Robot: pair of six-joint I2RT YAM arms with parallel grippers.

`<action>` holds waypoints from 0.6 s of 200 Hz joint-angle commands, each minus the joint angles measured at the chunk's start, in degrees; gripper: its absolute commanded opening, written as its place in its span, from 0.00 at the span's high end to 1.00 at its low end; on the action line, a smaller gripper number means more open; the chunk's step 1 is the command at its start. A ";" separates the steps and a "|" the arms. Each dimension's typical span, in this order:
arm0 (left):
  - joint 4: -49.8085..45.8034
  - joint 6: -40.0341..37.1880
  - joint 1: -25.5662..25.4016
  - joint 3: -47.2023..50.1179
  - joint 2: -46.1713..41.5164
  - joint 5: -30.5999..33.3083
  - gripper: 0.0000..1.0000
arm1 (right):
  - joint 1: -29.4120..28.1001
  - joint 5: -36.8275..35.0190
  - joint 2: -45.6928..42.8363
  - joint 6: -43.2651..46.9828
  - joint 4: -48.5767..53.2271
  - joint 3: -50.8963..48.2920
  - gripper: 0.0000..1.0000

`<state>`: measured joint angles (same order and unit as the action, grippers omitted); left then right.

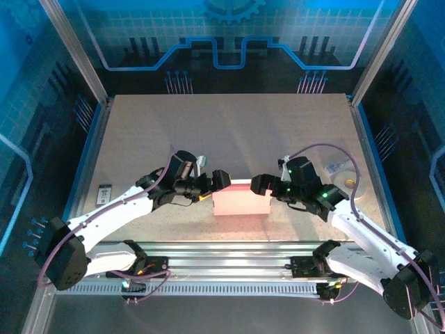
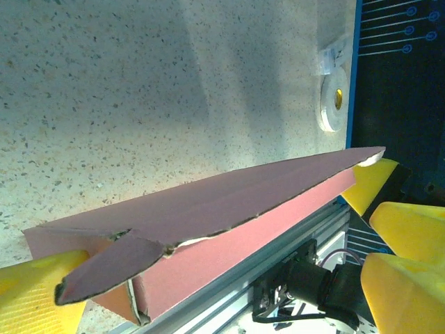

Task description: Fold the paper box

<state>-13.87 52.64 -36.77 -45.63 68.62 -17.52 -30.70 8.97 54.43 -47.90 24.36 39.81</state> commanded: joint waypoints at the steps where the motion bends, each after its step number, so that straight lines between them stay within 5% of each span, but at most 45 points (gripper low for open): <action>1: -1.45 0.81 0.48 -1.95 0.72 -2.96 0.01 | -0.54 -0.60 -1.05 -3.37 1.41 1.14 0.00; 120: -0.90 -1.80 1.72 -0.63 2.51 -1.47 0.01 | -1.90 -1.22 -0.73 -4.74 -3.23 -3.28 0.00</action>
<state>-14.72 52.31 -35.77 -45.63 69.87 -18.09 -31.62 8.36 53.45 -51.66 22.00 37.47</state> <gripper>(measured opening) 0.994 0.999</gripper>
